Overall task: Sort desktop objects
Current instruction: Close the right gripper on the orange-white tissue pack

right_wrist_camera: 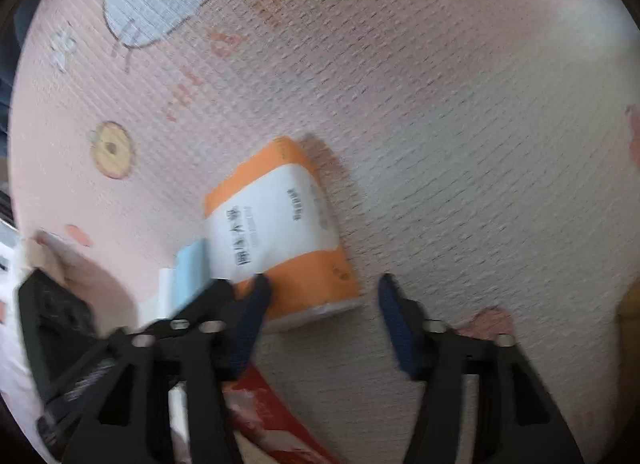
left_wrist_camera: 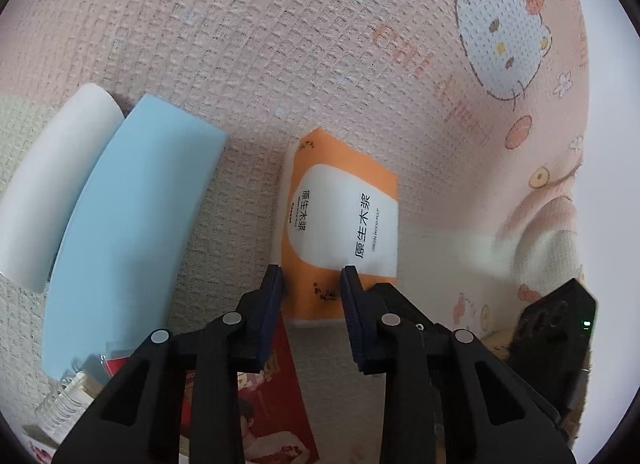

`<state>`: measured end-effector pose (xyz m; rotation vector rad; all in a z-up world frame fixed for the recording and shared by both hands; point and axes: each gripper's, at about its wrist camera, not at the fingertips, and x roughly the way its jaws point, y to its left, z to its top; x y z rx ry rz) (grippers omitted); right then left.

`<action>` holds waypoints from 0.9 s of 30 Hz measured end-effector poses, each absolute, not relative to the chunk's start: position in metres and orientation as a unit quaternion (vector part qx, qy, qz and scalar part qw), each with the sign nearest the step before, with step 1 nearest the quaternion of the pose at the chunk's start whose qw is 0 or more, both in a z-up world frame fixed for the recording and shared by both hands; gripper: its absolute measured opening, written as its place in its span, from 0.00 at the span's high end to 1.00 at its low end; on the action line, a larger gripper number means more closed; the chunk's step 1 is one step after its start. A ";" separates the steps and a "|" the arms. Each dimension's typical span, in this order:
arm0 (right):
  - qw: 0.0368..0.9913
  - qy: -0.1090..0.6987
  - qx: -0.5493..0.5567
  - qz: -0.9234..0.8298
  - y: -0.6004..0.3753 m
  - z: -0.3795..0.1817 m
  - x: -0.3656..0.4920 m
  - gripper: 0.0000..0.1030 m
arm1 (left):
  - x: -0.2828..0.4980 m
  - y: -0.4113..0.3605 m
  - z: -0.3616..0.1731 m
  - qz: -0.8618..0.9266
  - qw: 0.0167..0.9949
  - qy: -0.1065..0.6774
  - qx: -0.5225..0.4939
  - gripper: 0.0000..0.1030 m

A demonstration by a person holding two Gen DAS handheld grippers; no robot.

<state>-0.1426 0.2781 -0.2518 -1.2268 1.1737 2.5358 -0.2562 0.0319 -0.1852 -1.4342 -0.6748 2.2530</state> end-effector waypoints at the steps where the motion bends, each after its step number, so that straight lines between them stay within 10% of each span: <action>1: 0.047 0.372 -0.403 0.835 0.276 -0.249 -0.143 0.70 | -0.255 0.032 -0.184 0.805 0.193 -0.238 -0.508 0.68; 27: 0.053 0.255 -0.382 0.887 0.225 -0.164 -0.097 0.76 | -0.174 0.013 -0.109 0.830 0.232 -0.235 -0.449 0.68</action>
